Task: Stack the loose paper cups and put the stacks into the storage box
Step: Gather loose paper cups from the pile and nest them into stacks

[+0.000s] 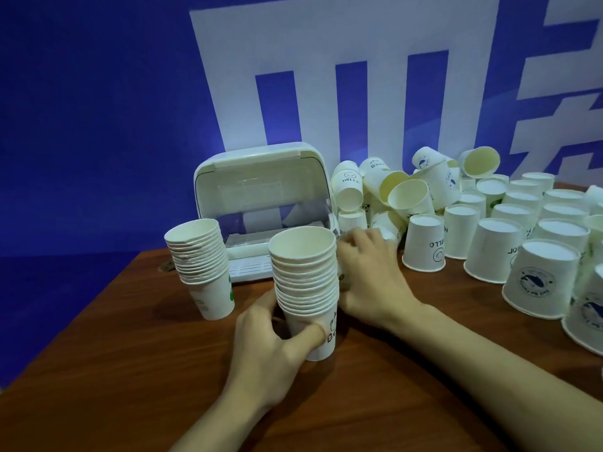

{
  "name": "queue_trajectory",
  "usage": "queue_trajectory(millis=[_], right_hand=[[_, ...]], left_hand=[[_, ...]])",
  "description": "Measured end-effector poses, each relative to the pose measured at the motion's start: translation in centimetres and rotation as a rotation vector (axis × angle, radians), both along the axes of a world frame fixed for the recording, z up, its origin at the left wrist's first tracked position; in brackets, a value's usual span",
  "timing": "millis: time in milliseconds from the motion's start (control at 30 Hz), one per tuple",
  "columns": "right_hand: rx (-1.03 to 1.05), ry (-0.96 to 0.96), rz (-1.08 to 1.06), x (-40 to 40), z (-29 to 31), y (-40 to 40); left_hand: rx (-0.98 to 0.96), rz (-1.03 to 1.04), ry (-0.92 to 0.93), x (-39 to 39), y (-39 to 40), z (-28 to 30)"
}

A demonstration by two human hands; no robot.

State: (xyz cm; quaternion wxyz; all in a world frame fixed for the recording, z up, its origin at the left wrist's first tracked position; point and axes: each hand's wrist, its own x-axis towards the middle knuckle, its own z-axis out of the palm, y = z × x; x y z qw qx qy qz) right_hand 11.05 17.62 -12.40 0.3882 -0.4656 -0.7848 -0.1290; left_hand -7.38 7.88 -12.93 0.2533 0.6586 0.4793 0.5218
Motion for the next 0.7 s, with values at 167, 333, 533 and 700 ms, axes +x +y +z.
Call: queue_trajectory(millis=[167, 333, 533, 700], right_hand=[[-0.008, 0.775, 0.107, 2.3, 5.2, -2.2], [-0.04, 0.977, 0.395, 1.8, 8.4, -5.7], [-0.122, 0.75, 0.4, 0.0, 8.0, -7.1], [-0.13, 0.699, 0.413, 0.2, 7.7, -7.0]], left_hand=[[-0.065, -0.091, 0.032, 0.1, 0.0, 0.2], [-0.06, -0.159, 0.083, 0.4, 0.1, -0.1], [-0.047, -0.173, 0.084, 0.4, 0.2, 0.0], [-0.053, -0.177, 0.084, 0.3, 0.1, 0.0]])
